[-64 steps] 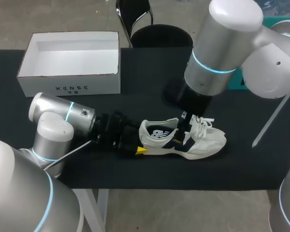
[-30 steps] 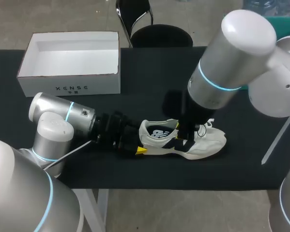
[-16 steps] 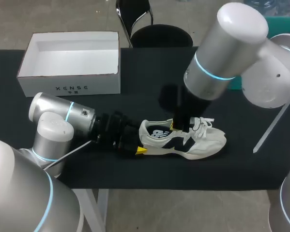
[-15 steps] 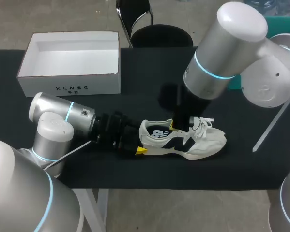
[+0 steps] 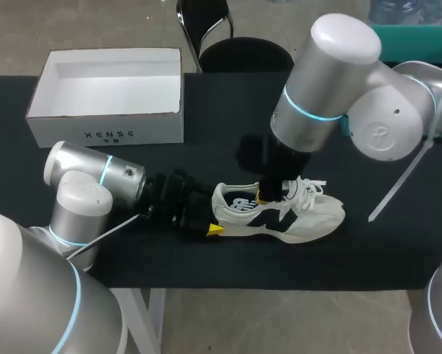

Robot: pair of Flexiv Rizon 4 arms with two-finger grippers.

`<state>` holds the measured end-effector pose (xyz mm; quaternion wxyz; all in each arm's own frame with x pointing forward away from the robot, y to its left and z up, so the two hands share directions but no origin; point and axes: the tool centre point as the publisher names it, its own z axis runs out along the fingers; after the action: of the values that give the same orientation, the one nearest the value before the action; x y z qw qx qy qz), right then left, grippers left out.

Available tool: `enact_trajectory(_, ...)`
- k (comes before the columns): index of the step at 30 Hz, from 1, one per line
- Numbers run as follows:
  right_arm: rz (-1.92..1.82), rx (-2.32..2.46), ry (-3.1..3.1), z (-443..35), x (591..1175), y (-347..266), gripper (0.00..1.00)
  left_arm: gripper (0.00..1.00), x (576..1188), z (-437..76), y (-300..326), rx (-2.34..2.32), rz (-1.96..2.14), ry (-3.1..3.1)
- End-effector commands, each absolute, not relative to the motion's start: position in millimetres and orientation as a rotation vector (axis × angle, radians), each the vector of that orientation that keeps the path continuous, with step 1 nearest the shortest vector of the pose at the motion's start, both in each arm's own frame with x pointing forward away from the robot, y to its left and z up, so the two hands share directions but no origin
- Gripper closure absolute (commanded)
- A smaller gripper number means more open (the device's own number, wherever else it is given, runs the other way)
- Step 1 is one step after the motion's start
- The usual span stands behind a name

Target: Take the shoe out of the shoebox, open the shoe tongue, remove and reinsert the insole, then place the shoe into the shoebox

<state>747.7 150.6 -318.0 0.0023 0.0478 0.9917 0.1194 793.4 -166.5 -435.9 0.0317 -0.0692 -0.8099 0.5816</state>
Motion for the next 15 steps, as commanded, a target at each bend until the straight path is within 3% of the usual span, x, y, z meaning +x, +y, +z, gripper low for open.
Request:
enact_trajectory(1,0.311,0.169,3.122,-330,754,157,1.00,1.00,793,-439,-168,-0.212,1.791,-2.497)
enact_trajectory(15,0.196,0.181,3.093,-333,771,156,1.00,1.00,793,-439,-168,-0.212,1.791,-2.497)
